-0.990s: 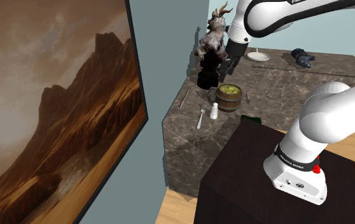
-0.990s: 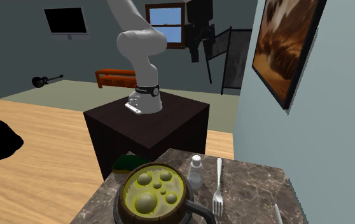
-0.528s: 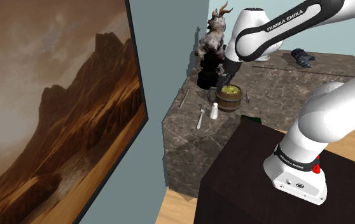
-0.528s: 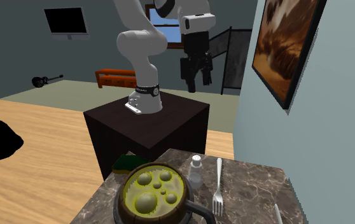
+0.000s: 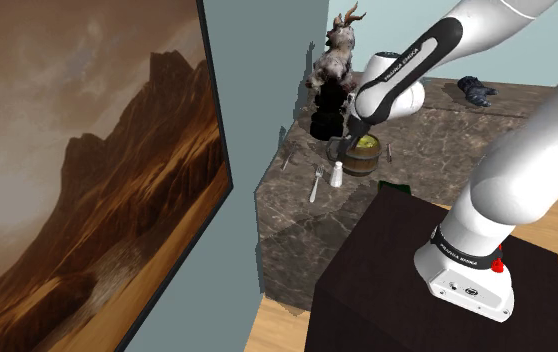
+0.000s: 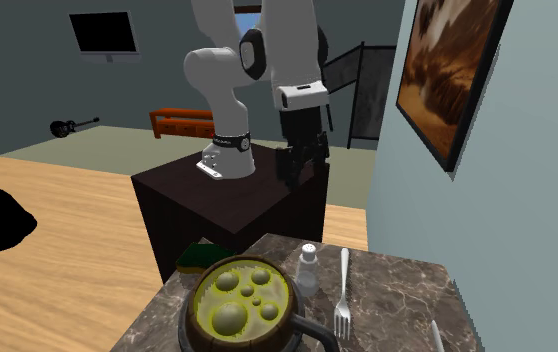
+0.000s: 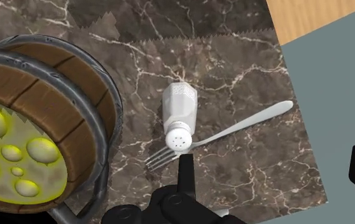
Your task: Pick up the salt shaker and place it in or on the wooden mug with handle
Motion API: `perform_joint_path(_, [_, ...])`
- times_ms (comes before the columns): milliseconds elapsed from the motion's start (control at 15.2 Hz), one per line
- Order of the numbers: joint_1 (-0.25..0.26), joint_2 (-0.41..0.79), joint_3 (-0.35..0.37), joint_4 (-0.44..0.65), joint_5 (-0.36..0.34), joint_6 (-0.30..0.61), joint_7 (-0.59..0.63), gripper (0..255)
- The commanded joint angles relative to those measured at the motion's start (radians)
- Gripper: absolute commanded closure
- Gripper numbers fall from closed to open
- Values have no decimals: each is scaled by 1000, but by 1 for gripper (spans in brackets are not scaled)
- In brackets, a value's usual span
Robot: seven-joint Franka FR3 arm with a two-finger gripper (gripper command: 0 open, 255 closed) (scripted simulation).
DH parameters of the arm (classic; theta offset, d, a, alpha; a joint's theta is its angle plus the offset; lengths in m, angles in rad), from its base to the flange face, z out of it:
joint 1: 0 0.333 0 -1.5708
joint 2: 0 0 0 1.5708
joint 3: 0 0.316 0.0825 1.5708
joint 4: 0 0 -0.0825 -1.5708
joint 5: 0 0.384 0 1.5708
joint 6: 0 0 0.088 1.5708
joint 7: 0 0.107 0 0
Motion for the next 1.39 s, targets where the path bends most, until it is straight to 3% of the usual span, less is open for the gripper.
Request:
perform_joint_path(0, [45, 109, -52, 23, 98, 90, -98, 0])
perform_joint_path(66, [75, 162, -76, 38, 182, 126, -171, 0])
perform_joint_path(198, [109, 272, -81, 81, 437, 178, -383, 0])
perform_joint_path(264, [96, 328, -53, 112, 579, 194, -503, 0])
perform_joint_path(396, [5, 430, 52, 178, 801, 220, -702, 0])
perform_joint_path(462, [-38, 449, 93, 192, 827, 229, -729, 0])
perform_joint_path(924, [-171, 579, 258, 275, 1026, 287, -907, 0])
perform_joint_path(1320, [-182, 590, 271, 282, 1040, 292, -920, 0])
